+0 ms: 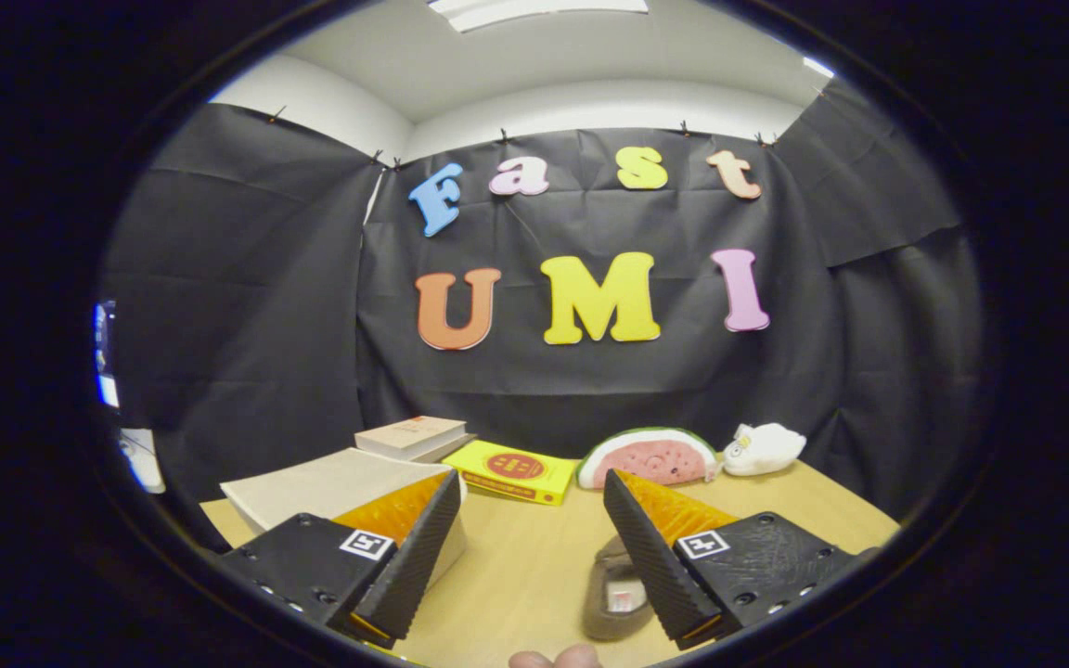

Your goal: Open the storage box then place both shoes into the box .Put the left shoe in first, then the right shoe, with the right side of both shoes facing outward in a uniform manner.

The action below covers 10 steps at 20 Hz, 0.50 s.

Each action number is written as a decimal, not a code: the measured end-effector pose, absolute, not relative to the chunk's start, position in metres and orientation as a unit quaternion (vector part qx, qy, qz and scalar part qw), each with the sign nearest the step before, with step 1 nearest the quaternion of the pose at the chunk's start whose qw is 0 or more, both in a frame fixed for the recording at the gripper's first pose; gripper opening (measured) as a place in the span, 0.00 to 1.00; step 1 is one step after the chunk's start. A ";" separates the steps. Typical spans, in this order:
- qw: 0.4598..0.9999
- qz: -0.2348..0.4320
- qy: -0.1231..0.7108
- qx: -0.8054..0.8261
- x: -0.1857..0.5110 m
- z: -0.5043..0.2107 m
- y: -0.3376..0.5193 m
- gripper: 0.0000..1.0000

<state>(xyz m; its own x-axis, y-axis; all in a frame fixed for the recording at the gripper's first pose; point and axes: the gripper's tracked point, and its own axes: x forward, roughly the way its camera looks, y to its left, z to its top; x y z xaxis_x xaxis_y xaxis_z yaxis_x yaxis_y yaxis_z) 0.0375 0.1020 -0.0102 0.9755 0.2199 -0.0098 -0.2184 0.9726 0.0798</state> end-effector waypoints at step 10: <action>0.960 0.219 0.110 0.132 0.068 -0.072 0.208 0.96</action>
<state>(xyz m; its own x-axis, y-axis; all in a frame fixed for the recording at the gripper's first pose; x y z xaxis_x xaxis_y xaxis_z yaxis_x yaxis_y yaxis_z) 0.0684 0.2081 -0.0723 0.8795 0.4503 -0.1541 -0.3923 0.8692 0.3010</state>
